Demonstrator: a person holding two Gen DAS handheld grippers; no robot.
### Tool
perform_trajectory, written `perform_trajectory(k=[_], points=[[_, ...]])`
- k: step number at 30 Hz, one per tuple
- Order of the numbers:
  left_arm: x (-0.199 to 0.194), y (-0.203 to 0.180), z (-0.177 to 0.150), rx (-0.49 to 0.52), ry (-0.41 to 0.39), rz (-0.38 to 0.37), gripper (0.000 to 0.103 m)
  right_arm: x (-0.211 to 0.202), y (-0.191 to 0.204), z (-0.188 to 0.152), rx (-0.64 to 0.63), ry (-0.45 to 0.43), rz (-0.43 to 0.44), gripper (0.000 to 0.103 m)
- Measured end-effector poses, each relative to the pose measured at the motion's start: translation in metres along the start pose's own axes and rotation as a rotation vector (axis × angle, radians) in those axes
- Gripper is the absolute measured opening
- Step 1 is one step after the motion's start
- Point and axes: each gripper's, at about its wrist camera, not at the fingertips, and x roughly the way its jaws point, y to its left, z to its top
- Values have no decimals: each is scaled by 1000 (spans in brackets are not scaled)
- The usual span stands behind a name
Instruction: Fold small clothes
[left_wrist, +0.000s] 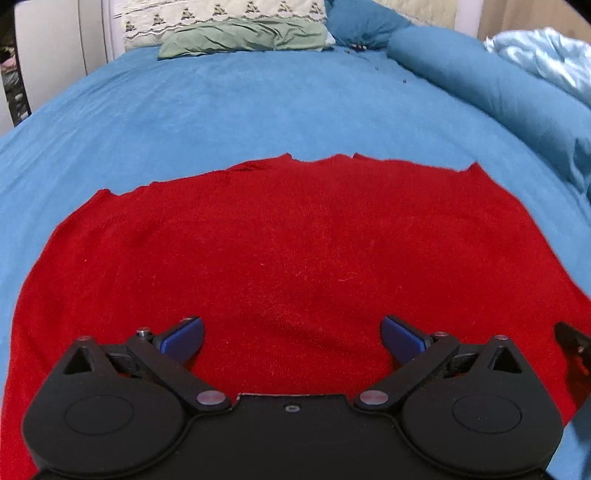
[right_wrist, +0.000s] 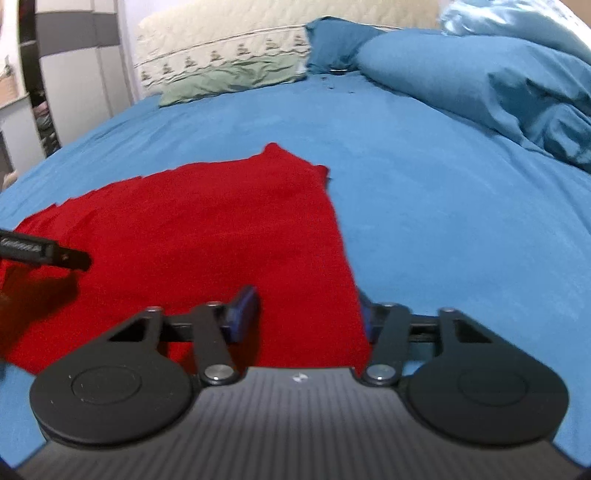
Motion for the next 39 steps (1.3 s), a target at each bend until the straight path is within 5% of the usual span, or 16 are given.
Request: perform_trajectory(k=[4, 8, 11, 16, 21, 24, 28, 31, 32, 34, 36, 39], points=[[1, 2, 2, -17, 13, -9, 103, -1, -2, 11, 75, 32, 24, 26], [-10, 12, 12, -11, 64, -54, 103, -13, -15, 39, 292, 42, 92, 25], [-40, 38, 18, -77, 2, -63, 103, -32, -5, 73, 379, -19, 220, 25], [-111, 90, 11, -101, -115, 13, 103, -47, 81, 127, 264, -86, 522, 24], [-148, 147, -29, -195, -112, 81, 103, -14, 203, 114, 21, 65, 814, 24], [-144, 164, -64, -217, -50, 144, 103, 29, 256, 76, -43, 238, 836, 24], [-136, 171, -100, -248, 12, 125, 103, 53, 277, 43, -85, 291, 816, 25], [-139, 166, -107, -246, -2, 113, 103, 45, 274, 44, -89, 254, 834, 37], [-144, 159, -106, -240, -17, 99, 103, 40, 271, 48, -92, 245, 849, 63], [-153, 151, -108, -221, -57, 51, 103, 23, 259, 55, -87, 173, 849, 91], [-161, 145, -105, -209, -100, -18, 103, 1, 238, 62, -75, 87, 827, 94], [-160, 140, -102, -223, -122, -105, 102, -28, 200, 56, -55, -7, 674, 96]])
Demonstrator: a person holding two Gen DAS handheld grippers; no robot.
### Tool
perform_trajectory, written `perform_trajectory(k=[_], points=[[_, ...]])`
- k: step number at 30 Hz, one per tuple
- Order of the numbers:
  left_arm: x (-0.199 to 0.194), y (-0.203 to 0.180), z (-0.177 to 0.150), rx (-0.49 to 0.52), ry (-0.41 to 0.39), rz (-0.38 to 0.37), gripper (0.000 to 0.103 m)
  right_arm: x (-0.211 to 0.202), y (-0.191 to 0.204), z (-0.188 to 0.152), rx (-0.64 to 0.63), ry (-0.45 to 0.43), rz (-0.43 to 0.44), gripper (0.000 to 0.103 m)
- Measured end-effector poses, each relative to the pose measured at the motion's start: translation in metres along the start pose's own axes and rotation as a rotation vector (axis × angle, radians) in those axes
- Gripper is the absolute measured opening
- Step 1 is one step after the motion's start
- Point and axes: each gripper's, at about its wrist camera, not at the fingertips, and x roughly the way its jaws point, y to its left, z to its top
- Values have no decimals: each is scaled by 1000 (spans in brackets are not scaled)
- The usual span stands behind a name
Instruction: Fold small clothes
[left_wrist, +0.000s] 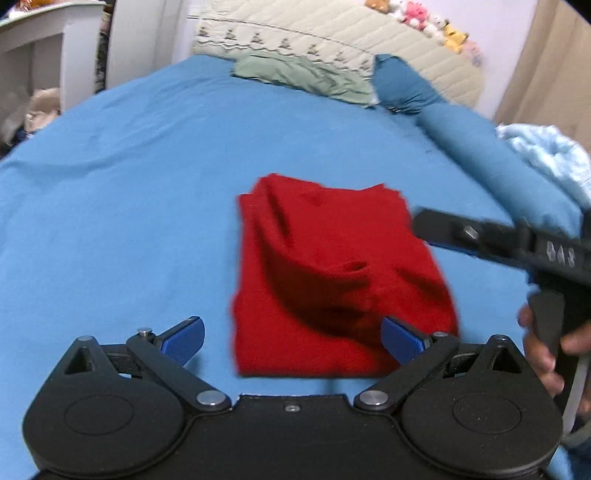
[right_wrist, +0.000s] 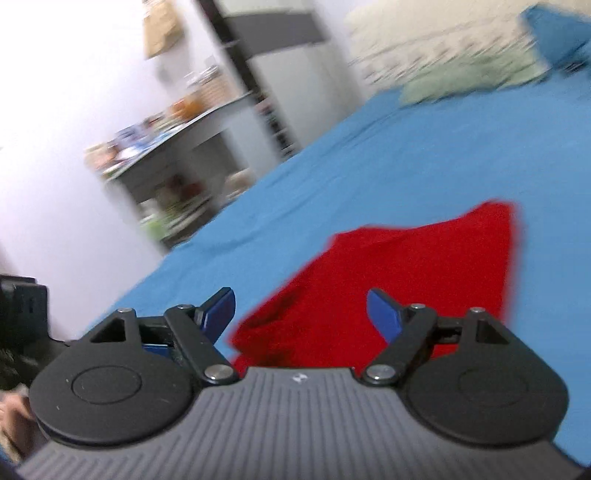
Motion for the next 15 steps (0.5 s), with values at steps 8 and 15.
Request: perform_trajectory(k=[8, 15], points=[[19, -6, 10, -47, 2, -68, 84, -22, 2, -74, -34, 40, -329, 97], [43, -18, 28, -88, 18, -64, 84, 3, 5, -101, -72, 86, -425, 97]])
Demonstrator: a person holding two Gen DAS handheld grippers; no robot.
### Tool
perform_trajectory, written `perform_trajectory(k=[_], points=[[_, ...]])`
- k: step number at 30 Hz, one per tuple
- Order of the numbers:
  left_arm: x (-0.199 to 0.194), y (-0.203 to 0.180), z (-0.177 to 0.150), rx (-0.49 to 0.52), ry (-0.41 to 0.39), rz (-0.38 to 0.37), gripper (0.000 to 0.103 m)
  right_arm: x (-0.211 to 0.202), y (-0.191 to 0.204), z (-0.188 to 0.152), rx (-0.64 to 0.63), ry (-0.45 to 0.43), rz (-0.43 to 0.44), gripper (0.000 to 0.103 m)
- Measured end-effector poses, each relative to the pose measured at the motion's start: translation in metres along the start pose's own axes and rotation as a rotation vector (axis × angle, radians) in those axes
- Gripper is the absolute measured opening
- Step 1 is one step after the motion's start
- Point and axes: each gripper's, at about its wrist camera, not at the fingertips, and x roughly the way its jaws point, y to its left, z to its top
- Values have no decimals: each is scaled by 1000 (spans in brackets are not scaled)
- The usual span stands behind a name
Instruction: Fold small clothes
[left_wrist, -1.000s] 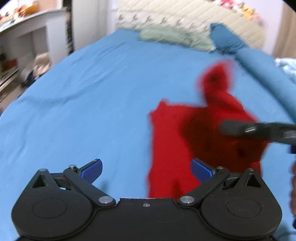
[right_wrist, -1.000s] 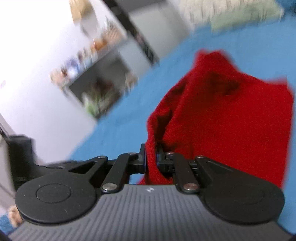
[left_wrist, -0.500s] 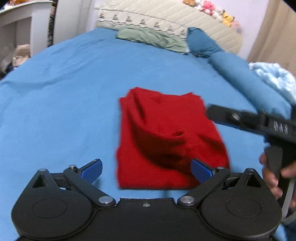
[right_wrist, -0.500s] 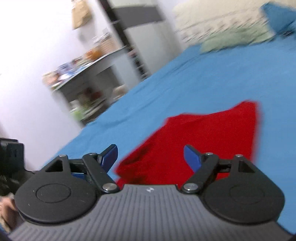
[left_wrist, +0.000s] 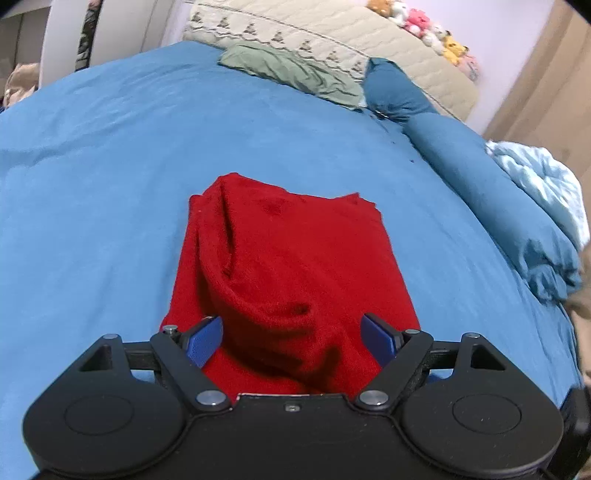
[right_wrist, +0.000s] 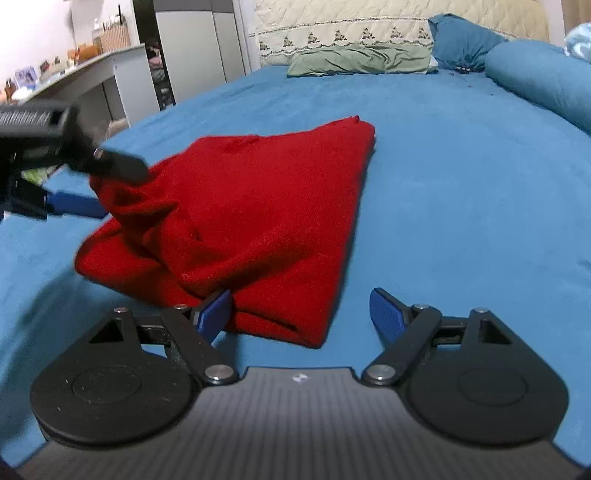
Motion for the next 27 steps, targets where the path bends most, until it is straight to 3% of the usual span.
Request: perform_trajectory(k=[5, 7, 9, 11, 16, 19, 21, 23, 24, 27], points=[[17, 12, 1, -53, 35, 32, 55, 5, 13, -6, -83, 16, -17, 97], [19, 16, 0, -64, 43, 36, 51, 5, 15, -7, -95, 18, -19, 97], [18, 20, -2, -67, 49, 50, 39, 6, 16, -8, -102, 23, -27, 98], [16, 26, -2, -84, 55, 62, 15, 8, 18, -8, -114, 25, -44, 99], [2, 40, 11, -150, 12, 9, 12, 13, 16, -2, -95, 14, -101, 101], [-13, 41, 21, -158, -28, -28, 12, 10, 10, 8, -76, -16, -207, 98], [-23, 40, 23, -147, -42, -48, 12, -7, 7, 11, -148, -73, -292, 98], [-33, 39, 17, -123, -48, -60, 12, -22, 4, 11, -218, -101, -284, 100], [-37, 39, 9, -103, -41, -49, 12, -24, 3, 10, -236, -74, -266, 100], [-21, 48, -23, -41, 7, 43, 13, -16, 2, 0, -281, -8, -228, 100]])
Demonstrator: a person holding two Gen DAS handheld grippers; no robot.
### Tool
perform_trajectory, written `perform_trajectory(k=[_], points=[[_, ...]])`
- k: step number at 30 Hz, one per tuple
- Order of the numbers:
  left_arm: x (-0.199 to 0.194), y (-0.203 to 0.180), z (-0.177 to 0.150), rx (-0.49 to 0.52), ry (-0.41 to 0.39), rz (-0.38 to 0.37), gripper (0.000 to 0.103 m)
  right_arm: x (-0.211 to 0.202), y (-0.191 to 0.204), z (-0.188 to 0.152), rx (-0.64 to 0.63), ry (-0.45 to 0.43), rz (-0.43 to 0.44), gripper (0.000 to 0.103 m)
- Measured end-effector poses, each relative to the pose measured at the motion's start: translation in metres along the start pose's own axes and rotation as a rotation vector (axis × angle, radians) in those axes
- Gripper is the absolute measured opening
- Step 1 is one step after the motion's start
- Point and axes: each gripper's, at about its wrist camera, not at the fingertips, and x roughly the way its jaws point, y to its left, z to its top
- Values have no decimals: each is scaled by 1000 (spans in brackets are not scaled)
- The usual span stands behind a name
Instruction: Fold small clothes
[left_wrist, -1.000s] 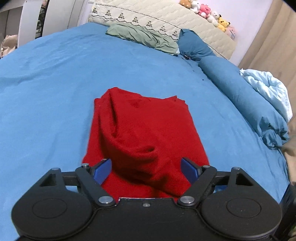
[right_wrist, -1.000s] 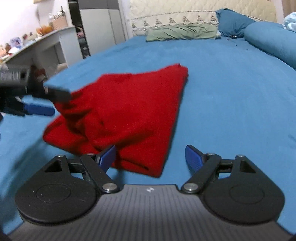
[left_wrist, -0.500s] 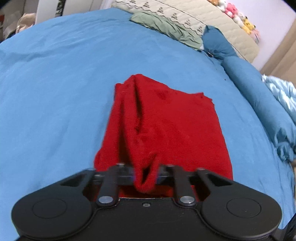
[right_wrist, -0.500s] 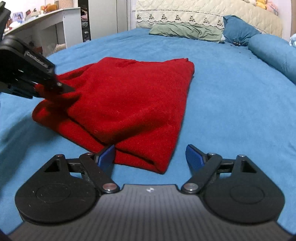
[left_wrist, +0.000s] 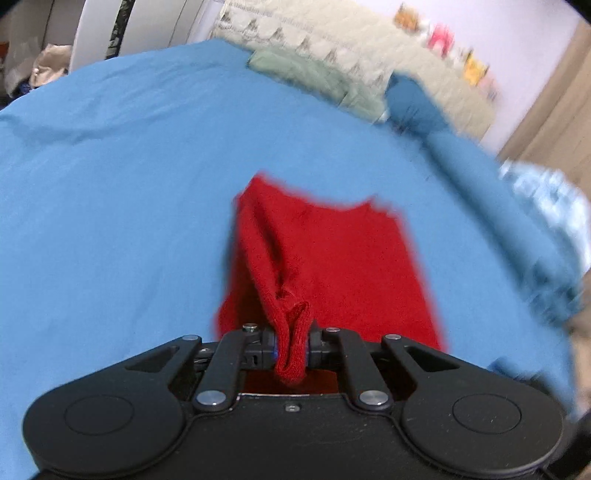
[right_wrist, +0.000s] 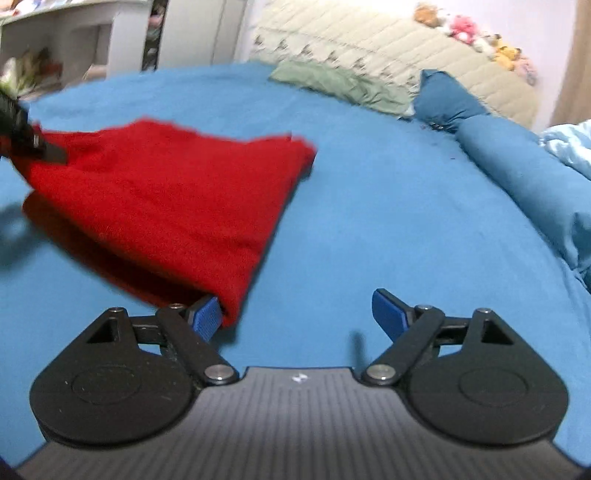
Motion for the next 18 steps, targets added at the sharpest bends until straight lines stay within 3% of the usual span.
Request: perform_trajectory(k=[3, 6, 12, 15, 18], points=[[18, 10, -19, -4, 8, -1, 15, 3, 1, -7, 13, 20, 22, 100], [11, 5, -15, 54, -19, 14, 25, 0, -6, -8, 51, 27, 53, 100], [-6, 4, -12, 165, -51, 183, 53, -24, -40, 3, 174, 18, 184, 101], [-23, 9, 1, 145, -85, 189, 58, -34, -65, 27, 247, 19, 246, 103], [-39, 1, 26, 162, -142, 144, 91, -35, -85, 55, 306, 24, 306, 103]])
